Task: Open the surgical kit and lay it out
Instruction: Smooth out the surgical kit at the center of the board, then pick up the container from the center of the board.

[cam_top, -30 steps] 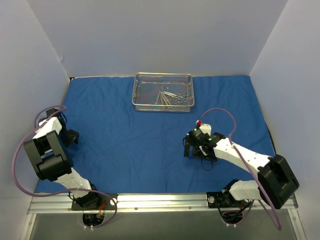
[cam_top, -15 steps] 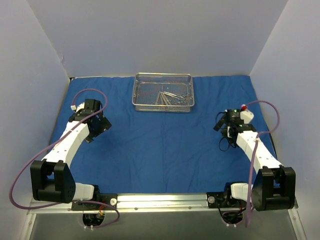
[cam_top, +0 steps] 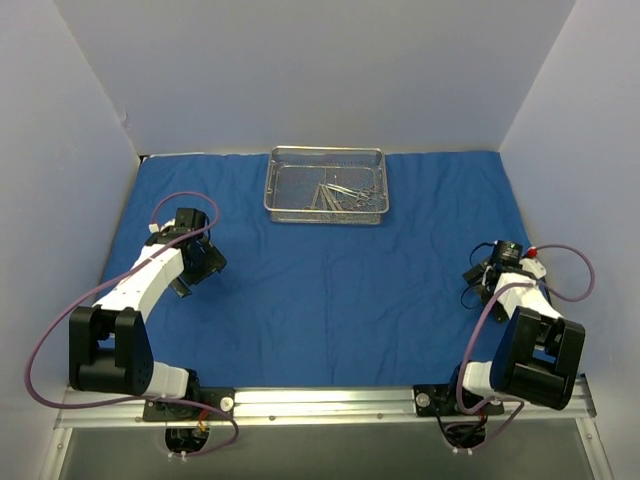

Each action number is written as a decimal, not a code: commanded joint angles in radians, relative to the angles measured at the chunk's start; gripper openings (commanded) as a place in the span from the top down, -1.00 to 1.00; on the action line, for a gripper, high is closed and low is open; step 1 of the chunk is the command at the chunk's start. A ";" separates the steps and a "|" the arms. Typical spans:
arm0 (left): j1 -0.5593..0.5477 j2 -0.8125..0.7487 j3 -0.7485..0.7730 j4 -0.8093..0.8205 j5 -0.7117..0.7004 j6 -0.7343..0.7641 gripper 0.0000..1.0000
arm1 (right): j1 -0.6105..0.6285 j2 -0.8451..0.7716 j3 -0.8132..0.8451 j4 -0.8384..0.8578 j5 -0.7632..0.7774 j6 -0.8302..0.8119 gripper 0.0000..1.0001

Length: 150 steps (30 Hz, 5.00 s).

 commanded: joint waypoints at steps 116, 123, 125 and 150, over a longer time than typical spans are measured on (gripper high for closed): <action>-0.146 0.691 0.895 0.231 0.200 0.388 -0.70 | 0.591 0.801 1.078 -0.134 -0.082 -0.358 0.32; -0.175 0.745 0.926 0.223 0.199 0.400 -0.49 | 0.601 0.811 1.078 -0.127 -0.081 -0.364 0.75; -0.175 0.751 0.931 0.219 0.190 0.404 -0.41 | 0.601 0.810 1.075 -0.125 -0.078 -0.366 0.82; -0.175 0.900 1.059 0.168 0.187 0.443 0.87 | 0.605 0.810 1.049 -0.082 -0.055 -0.391 1.00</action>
